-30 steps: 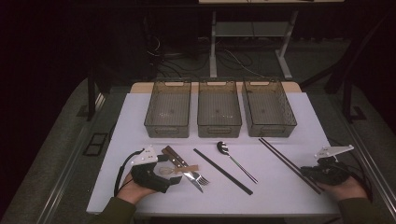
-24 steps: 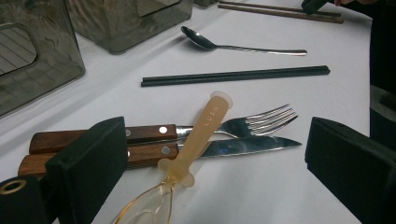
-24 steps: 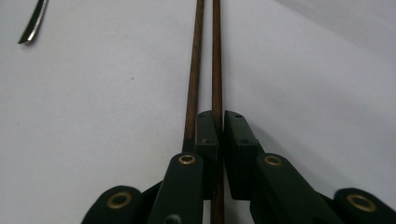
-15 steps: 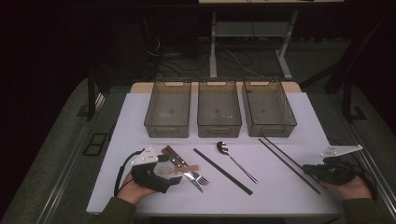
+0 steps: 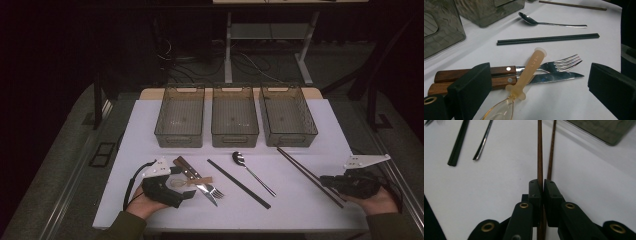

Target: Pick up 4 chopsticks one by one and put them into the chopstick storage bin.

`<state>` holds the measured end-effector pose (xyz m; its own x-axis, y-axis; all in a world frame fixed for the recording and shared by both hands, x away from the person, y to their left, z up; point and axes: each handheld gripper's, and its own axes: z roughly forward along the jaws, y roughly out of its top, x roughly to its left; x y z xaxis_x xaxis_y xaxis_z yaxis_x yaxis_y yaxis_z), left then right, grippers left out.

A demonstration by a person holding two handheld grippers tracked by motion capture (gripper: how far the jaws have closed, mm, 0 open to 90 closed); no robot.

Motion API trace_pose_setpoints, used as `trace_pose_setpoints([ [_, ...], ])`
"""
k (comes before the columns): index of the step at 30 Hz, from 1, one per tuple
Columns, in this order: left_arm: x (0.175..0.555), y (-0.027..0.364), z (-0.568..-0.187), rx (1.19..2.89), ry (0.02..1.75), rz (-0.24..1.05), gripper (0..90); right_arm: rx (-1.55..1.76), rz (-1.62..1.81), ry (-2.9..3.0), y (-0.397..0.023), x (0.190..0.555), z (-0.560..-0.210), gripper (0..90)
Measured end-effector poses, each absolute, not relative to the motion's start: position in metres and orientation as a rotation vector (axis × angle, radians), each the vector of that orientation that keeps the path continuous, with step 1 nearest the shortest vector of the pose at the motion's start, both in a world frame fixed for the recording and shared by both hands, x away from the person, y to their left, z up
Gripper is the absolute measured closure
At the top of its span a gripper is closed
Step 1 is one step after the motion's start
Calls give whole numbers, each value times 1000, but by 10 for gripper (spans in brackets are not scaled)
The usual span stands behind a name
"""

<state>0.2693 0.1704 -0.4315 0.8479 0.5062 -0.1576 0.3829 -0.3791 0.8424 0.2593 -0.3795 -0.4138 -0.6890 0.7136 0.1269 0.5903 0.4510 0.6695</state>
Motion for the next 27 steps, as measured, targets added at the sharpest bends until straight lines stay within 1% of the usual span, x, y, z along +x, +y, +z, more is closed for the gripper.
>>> trace_pose_setpoints([
  [1, 270, 170, -432, 2016, 653, 159, 14, 1142, 1078, 2523, -376, 259, -412, 844],
  [4, 270, 170, -432, 2007, 667, 155, 0, 1138, 1100, 2527, -373, 259, -411, 844],
  [19, 272, 165, -438, 2057, 639, 171, 0, 1107, 1191, 2517, -350, 268, -398, 844],
  [27, 272, 166, -438, 2054, 646, 174, 0, 1089, 1215, 2521, -327, 277, -391, 844],
])
